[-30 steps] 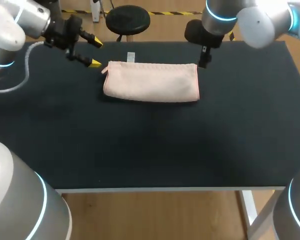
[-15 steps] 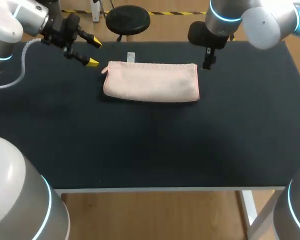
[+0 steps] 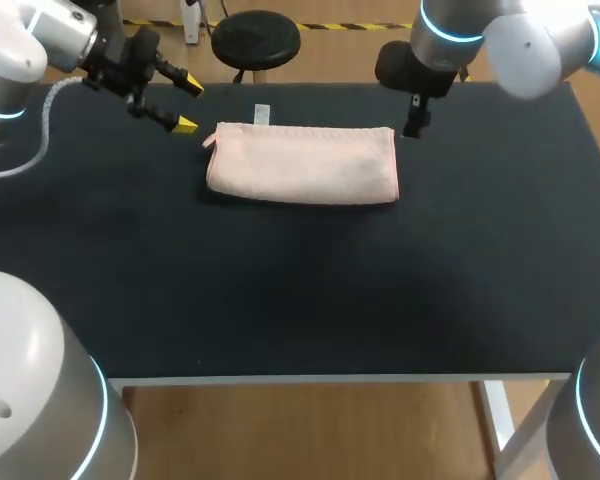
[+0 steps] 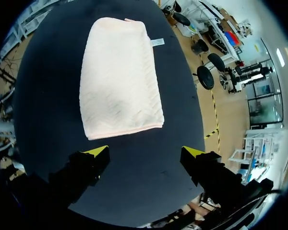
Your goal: Fold the towel
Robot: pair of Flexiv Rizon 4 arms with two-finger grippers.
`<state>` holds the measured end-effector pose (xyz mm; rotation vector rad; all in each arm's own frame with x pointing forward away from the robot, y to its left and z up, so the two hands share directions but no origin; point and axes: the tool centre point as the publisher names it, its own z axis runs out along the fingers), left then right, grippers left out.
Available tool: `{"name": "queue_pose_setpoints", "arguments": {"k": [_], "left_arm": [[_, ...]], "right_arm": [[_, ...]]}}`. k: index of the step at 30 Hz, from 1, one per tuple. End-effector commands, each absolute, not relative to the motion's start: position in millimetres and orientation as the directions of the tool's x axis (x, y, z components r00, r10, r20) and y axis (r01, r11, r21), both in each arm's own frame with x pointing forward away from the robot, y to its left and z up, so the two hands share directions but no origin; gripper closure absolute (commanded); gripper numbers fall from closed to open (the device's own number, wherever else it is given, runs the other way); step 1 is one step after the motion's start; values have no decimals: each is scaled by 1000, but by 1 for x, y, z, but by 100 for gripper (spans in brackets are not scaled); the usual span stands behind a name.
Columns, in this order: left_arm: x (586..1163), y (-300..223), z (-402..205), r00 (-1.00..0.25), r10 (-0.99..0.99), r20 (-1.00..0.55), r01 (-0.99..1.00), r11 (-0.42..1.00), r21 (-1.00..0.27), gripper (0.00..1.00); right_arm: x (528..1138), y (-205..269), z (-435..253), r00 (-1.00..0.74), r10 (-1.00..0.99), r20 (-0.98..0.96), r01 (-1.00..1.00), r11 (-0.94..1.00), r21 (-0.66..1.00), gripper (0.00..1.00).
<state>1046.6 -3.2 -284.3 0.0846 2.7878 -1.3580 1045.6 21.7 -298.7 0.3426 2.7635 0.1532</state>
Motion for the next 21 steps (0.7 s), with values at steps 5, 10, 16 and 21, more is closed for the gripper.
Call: {"name": "queue_pose_setpoints", "arguments": {"k": [5,10,16,21], "left_arm": [[1047,-3,-285,-998,32,-61,67,615,-786,0],[1047,-3,-285,-998,32,-61,67,615,-786,0],[1047,-3,-285,-998,32,-61,67,615,-786,0],[1047,-3,-285,-998,32,-61,67,615,-786,0]], "right_arm": [[1033,31,-306,-800,587,-129,465,740,485,0],[1021,36,-309,-685,728,33,615,554,561,0],[1013,34,-322,-426,862,276,824,243,511,0],[1014,32,-338,-218,876,430,910,24,413,0]]}}
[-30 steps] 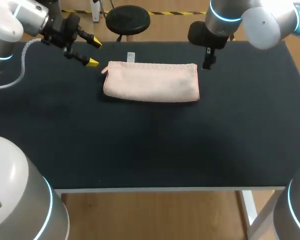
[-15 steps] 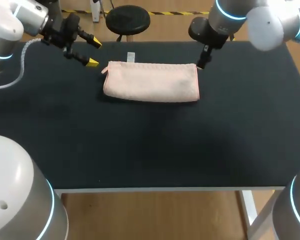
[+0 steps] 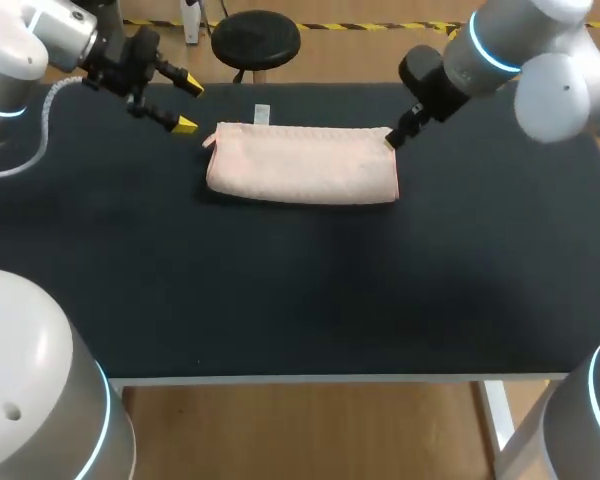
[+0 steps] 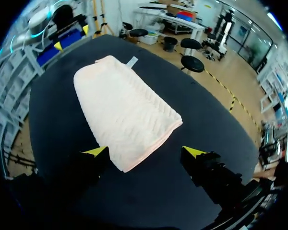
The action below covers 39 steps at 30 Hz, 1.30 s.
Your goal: Fold the towel
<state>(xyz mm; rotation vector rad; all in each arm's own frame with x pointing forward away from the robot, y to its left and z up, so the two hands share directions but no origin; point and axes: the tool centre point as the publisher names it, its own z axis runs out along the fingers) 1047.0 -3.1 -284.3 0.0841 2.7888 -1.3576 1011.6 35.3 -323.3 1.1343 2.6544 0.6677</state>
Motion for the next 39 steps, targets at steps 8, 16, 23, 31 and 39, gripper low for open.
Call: {"name": "queue_pose_setpoints", "arguments": {"k": [8,16,23,31,39], "left_arm": [[1047,-3,-285,-998,32,-61,67,615,-786,0],[1047,-3,-285,-998,32,-61,67,615,-786,0],[1047,-3,-285,-998,32,-61,67,615,-786,0],[1047,-3,-285,-998,32,-61,67,615,-786,0],[1047,-3,-285,-998,32,-61,67,615,-786,0]], "right_arm": [[1016,34,-359,97,721,686,936,-299,183,0],[1015,47,-385,209,590,780,932,-363,25,0],[1023,53,-408,294,503,813,910,-406,-78,0],[1030,60,-418,286,480,829,913,-398,-85,0],[1035,68,-418,255,494,831,923,-380,-57,0]]}}
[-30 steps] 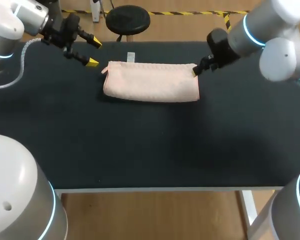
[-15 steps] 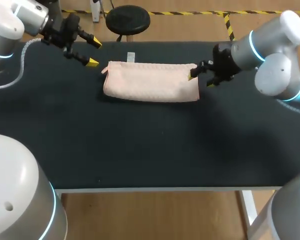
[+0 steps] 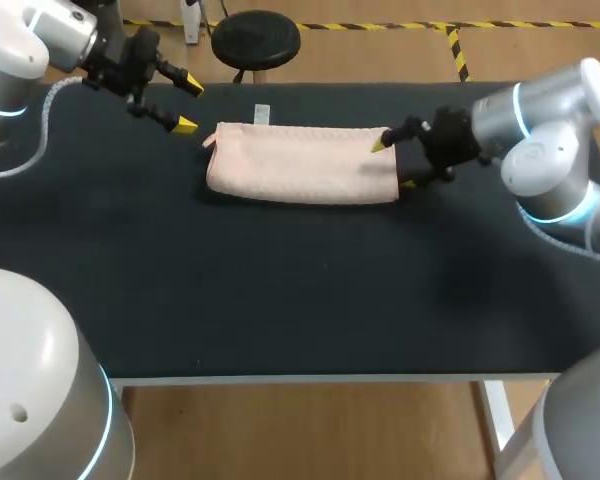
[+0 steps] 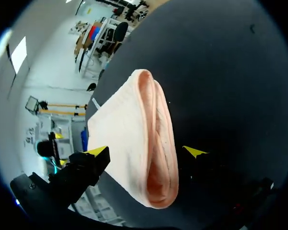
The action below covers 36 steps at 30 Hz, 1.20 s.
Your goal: Fold the towel
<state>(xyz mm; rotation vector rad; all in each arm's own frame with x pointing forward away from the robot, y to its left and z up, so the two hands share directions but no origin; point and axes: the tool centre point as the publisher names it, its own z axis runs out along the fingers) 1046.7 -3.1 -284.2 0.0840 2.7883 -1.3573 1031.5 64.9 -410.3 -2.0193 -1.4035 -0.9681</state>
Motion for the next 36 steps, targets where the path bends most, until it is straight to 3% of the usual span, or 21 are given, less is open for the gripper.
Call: {"name": "queue_pose_setpoints", "arguments": {"k": [1,9,10,14,15,28,36], "left_arm": [[1047,-3,-285,-998,32,-61,67,615,-786,0],[1047,-3,-285,-998,32,-61,67,615,-786,0],[1047,-3,-285,-998,32,-61,67,615,-786,0],[1047,-3,-285,-998,32,-61,67,615,-786,0],[1047,-3,-285,-998,32,-61,67,615,-786,0],[1047,-3,-285,-998,32,-61,67,615,-786,0],[1047,-3,-285,-998,32,-61,67,615,-786,0]], "right_arm": [[1036,69,-418,251,496,831,924,-378,-54,0],[1040,81,-417,203,534,821,942,-335,-15,0],[1041,83,-416,191,545,816,946,-324,-5,4],[1042,87,-416,165,582,796,954,-300,21,71],[1042,87,-415,157,599,785,956,-292,32,100],[1048,104,-388,44,842,538,966,-174,193,100],[1063,151,-357,-47,881,471,965,-81,249,100]]}}
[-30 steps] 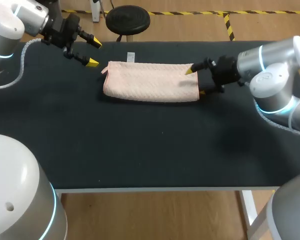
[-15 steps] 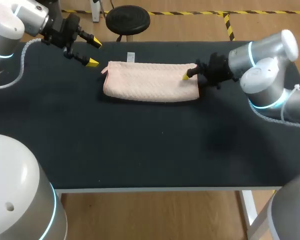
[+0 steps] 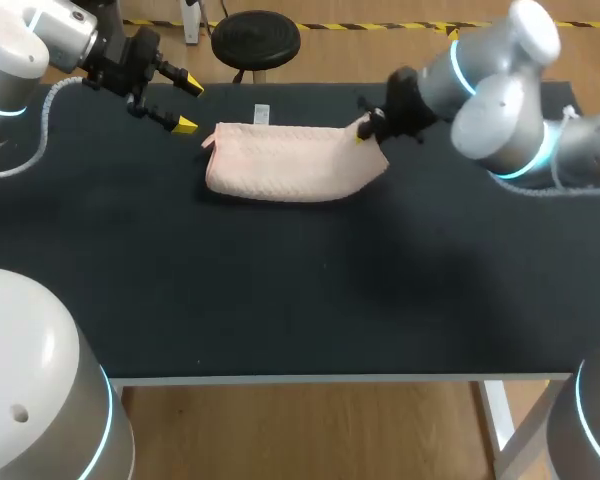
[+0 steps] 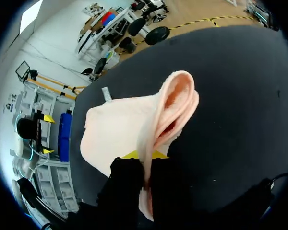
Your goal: Fold the towel
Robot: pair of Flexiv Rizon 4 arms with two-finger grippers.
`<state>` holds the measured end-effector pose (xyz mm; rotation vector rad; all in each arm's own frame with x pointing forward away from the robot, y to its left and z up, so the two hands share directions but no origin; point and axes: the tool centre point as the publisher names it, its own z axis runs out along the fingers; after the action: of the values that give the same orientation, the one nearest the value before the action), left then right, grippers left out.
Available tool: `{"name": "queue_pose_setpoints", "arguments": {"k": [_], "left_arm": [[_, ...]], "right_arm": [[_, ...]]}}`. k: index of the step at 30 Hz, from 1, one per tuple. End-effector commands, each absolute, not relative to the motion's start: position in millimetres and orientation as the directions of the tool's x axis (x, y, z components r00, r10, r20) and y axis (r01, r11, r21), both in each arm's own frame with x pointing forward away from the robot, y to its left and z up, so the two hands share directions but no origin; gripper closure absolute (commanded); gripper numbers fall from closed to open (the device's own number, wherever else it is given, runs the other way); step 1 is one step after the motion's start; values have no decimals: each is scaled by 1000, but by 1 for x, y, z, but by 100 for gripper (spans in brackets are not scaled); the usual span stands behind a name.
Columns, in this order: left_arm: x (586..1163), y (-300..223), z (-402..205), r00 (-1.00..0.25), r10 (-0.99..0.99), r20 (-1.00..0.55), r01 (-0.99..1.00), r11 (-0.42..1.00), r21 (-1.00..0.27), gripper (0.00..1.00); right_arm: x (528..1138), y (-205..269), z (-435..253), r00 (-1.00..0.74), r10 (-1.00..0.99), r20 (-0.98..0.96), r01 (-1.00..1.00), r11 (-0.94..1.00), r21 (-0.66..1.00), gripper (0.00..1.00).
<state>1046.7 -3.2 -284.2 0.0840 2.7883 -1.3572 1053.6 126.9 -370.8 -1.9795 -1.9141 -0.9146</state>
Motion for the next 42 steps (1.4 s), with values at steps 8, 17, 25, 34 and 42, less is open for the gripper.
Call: {"name": "queue_pose_setpoints", "arguments": {"k": [8,17,25,34,42], "left_arm": [[1047,-3,-285,-998,32,-61,67,615,-786,0],[1047,-3,-285,-998,32,-61,67,615,-786,0],[1047,-3,-285,-998,32,-61,67,615,-786,0],[1047,-3,-285,-998,32,-61,67,615,-786,0],[1047,-3,-285,-998,32,-61,67,615,-786,0]], "right_arm": [[1076,233,-344,-157,890,428,955,26,295,100],[1070,314,-342,-218,870,443,951,88,296,100],[1058,343,-348,-227,871,436,954,109,279,100],[1052,352,-333,-235,870,432,943,97,318,0],[1053,341,-302,-229,872,432,919,48,391,0]]}}
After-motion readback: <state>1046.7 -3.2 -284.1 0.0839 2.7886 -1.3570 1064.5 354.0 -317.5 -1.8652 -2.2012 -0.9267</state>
